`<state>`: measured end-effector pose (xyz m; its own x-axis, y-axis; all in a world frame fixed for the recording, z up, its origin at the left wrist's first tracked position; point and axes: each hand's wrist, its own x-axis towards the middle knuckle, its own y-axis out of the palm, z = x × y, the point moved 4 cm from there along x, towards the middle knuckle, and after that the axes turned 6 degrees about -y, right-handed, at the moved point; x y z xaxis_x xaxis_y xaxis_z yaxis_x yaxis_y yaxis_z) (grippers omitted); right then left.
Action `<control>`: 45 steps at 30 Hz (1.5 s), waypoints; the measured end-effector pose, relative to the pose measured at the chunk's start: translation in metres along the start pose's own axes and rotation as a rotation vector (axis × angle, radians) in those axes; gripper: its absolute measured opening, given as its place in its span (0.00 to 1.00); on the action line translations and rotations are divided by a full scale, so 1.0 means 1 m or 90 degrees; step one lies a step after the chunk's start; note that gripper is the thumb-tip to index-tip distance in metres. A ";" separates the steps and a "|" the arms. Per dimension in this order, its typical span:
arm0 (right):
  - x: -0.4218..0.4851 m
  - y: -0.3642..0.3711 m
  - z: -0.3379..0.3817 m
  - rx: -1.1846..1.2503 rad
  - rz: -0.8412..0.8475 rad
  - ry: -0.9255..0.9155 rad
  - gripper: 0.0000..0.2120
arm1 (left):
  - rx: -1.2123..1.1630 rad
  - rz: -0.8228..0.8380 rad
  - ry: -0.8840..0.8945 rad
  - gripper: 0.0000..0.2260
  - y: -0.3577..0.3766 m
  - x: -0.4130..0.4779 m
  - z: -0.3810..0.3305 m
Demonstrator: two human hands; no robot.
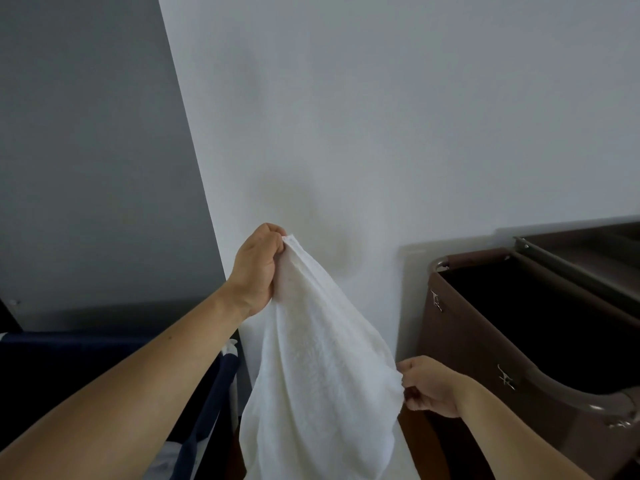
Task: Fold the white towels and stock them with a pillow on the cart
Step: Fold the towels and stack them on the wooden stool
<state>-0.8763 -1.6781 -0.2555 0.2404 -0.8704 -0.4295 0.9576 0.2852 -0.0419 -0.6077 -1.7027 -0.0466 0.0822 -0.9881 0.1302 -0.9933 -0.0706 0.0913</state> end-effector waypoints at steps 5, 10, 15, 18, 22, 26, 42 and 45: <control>0.000 -0.021 0.021 -0.179 -0.230 -0.095 0.11 | 0.039 -0.040 0.003 0.08 -0.009 0.004 0.005; 0.000 -0.034 0.032 -0.164 -0.364 -0.177 0.06 | -0.019 -0.093 -0.005 0.07 -0.020 0.012 0.006; 0.004 -0.036 0.026 -0.091 -0.378 -0.089 0.11 | -0.014 -0.083 0.009 0.06 -0.019 0.010 0.008; 0.005 -0.035 0.026 -0.024 -0.380 -0.129 0.14 | -0.016 -0.081 0.016 0.06 -0.019 0.008 0.008; 0.003 -0.034 0.027 0.017 -0.345 -0.155 0.12 | 0.000 -0.092 0.017 0.06 -0.024 0.010 0.007; 0.000 -0.039 0.030 -0.081 -0.371 -0.077 0.05 | 0.089 -0.124 0.032 0.05 -0.035 0.015 0.007; -0.028 -0.065 0.164 -0.179 -0.465 -0.179 0.09 | 0.176 -0.277 0.254 0.06 -0.037 0.009 -0.062; -0.053 -0.067 0.214 -0.068 -0.465 -0.332 0.06 | 0.157 -0.389 0.313 0.08 -0.052 0.013 -0.087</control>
<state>-0.9197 -1.7370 -0.0365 -0.3557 -0.9131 0.1996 0.8862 -0.3973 -0.2383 -0.5476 -1.7000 0.0359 0.5836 -0.5970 0.5504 -0.7463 -0.6615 0.0739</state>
